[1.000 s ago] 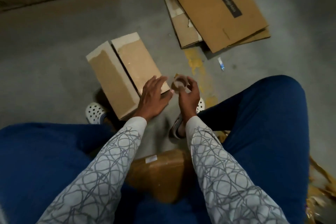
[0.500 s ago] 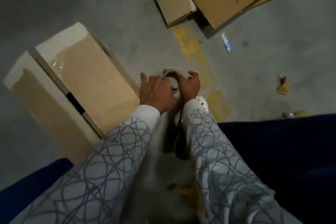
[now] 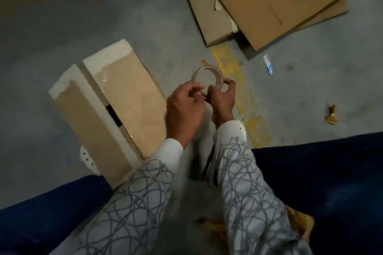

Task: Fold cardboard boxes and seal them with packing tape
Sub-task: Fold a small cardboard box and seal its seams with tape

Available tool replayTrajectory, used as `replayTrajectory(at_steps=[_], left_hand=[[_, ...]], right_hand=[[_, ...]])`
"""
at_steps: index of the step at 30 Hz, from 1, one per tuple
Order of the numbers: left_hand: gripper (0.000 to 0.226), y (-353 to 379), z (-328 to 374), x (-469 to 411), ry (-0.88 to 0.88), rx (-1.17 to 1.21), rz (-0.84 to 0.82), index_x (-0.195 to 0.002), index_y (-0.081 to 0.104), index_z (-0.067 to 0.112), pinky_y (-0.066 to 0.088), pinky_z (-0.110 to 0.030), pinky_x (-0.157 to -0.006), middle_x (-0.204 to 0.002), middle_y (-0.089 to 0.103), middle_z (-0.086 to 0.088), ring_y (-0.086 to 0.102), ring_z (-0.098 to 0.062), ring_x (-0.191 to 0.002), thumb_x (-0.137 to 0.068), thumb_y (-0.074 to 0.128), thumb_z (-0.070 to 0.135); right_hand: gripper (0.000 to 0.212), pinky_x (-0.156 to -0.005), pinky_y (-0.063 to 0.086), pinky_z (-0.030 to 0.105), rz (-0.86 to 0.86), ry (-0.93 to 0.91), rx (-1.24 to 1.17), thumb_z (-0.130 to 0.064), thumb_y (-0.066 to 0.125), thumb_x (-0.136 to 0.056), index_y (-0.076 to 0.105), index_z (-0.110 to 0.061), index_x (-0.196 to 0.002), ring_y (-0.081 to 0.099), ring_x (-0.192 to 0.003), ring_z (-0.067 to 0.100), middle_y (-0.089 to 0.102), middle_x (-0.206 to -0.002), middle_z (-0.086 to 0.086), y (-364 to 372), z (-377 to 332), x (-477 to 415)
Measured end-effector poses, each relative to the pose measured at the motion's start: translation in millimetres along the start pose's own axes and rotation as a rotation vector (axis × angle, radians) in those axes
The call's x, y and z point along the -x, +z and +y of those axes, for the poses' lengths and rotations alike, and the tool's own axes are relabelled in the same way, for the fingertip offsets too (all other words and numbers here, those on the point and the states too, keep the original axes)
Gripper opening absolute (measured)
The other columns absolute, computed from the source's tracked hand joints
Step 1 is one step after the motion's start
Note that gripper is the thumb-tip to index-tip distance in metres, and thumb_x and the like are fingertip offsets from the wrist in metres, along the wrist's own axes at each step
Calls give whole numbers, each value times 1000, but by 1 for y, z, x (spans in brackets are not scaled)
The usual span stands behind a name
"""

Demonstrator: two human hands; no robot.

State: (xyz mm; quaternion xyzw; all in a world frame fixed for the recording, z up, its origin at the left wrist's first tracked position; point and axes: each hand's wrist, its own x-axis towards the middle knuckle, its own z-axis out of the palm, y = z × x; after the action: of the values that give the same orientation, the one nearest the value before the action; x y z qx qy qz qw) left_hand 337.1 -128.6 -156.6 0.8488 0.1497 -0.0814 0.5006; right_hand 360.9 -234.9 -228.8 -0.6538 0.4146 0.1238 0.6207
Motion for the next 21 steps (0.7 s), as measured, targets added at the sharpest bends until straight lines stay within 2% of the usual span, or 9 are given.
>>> replayTrajectory(at_steps=[2,4,6,8,10,12,15,18,21], left_hand=[[20,-36,16,8,-85,130,78,-98,75,27,58,-37,-90,-96,75,10,70,-7,-91,-89,67,11],[15,-80,31,19,-164,218,132,-104,74,28,59,-43,-92,-99,74,10,69,-11,-94,-90,72,22],[17,-127,48,36,-203,253,157,-107,73,27,57,-41,-92,-103,73,10,67,-10,-98,-91,73,31],[12,-170,63,63,-207,305,137,-102,74,25,52,-35,-87,-101,73,9,64,-8,-96,-93,70,33],[22,-204,68,90,-227,380,99,-102,75,19,53,-33,-76,-103,74,0,65,-17,-97,-95,68,38],[38,-227,67,117,-231,477,64,-111,74,11,54,-30,-67,-106,72,-8,64,-22,-97,-95,66,44],[50,-249,64,151,-208,622,37,-120,71,10,57,-34,-72,-106,74,-8,69,-23,-96,-95,63,52],[53,-256,64,172,-172,693,55,-118,70,9,60,-37,-77,-106,75,-9,72,-23,-94,-91,68,54],[48,-255,58,177,-131,645,73,-109,74,7,59,-35,-71,-102,75,-10,72,-28,-93,-85,79,48]], right_hand=[[37,-74,63,43,-76,-96,-193,-2,59,-88,47,-21,-118,70,-63,19,66,-96,16,11,-42,38],[39,-71,64,43,-213,-237,-206,1,58,-88,47,-21,-117,69,-61,20,65,-91,16,15,-78,82],[42,-69,64,43,-338,-413,-98,0,62,-86,50,-24,-119,72,-70,25,66,-99,14,12,-102,126],[49,-66,63,39,-413,-599,47,-3,65,-82,51,-27,-122,72,-78,26,64,-110,11,4,-116,174],[56,-65,63,40,-450,-750,174,-5,68,-79,50,-30,-125,71,-74,17,61,-114,5,-3,-118,216],[61,-67,62,44,-455,-849,268,-8,71,-77,47,-33,-127,70,-70,15,60,-114,1,-6,-112,250],[71,-74,60,41,-461,-993,446,-20,78,-78,41,-31,-138,68,-89,22,57,-121,-1,-12,-100,286],[79,-90,57,45,-506,-1044,655,-24,83,-79,39,-26,-145,59,-114,23,56,-134,3,-19,-94,302],[77,-90,56,47,-508,-1129,789,-29,85,-79,42,-22,-143,58,-114,24,57,-134,5,-24,-92,301]])
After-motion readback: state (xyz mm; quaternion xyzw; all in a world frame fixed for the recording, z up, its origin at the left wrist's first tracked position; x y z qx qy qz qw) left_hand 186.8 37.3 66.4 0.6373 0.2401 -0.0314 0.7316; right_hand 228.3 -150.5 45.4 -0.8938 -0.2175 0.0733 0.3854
